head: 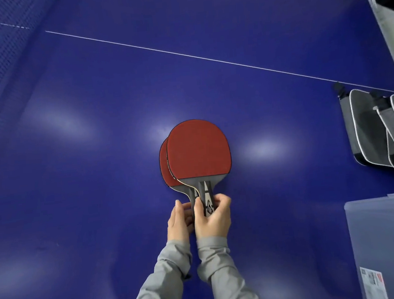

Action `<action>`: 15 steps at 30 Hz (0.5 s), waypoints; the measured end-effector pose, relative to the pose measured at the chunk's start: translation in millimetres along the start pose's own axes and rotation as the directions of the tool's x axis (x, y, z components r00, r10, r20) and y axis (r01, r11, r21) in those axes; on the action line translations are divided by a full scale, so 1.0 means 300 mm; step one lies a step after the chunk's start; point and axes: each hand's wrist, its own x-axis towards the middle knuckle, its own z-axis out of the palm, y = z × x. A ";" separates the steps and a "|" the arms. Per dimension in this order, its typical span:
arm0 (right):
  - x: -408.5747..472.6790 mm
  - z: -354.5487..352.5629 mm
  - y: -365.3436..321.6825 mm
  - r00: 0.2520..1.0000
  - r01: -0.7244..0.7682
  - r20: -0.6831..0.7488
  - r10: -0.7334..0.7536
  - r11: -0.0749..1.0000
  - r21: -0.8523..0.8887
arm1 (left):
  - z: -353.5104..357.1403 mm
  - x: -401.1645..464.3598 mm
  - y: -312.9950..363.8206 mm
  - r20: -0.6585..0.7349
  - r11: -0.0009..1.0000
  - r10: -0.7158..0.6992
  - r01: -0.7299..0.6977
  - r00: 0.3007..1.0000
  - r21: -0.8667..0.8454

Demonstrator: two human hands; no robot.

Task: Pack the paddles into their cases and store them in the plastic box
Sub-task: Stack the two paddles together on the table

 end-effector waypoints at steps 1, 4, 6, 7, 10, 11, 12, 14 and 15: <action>-0.003 0.009 0.000 1.000 0.026 0.004 -0.026 0.999 -0.020 | -0.006 0.000 0.001 0.016 1.000 -0.008 0.008 1.000 -0.004; -0.011 0.025 0.008 0.997 0.083 0.008 -0.083 0.990 -0.117 | -0.014 -0.005 0.010 0.040 0.999 -0.037 0.038 0.999 -0.020; -0.018 0.028 0.015 0.996 0.091 0.005 -0.092 0.979 -0.181 | -0.015 -0.002 0.016 0.042 0.998 -0.055 0.056 0.998 -0.023; -0.021 0.028 0.017 0.996 0.093 0.003 -0.094 0.974 -0.206 | -0.015 0.000 0.017 0.046 0.998 -0.061 0.062 0.997 -0.020; -0.025 0.028 0.015 0.994 0.107 -0.002 -0.112 0.958 -0.264 | -0.018 0.008 0.013 0.052 0.997 -0.076 0.076 0.996 -0.007; -0.025 0.028 0.015 0.993 0.114 -0.003 -0.119 0.953 -0.279 | -0.018 0.010 0.011 0.052 0.997 -0.072 0.073 0.996 -0.005; -0.023 0.027 0.015 0.992 0.118 -0.006 -0.125 0.950 -0.288 | -0.019 0.013 0.011 0.049 0.997 -0.072 0.072 0.996 -0.002; -0.022 0.021 0.017 0.992 0.121 -0.002 -0.127 0.950 -0.289 | -0.016 0.019 0.011 0.042 0.996 -0.085 0.085 0.995 0.001; -0.023 0.016 0.021 0.991 0.129 0.007 -0.132 0.951 -0.282 | -0.015 0.020 0.011 0.038 0.996 -0.090 0.090 0.995 0.004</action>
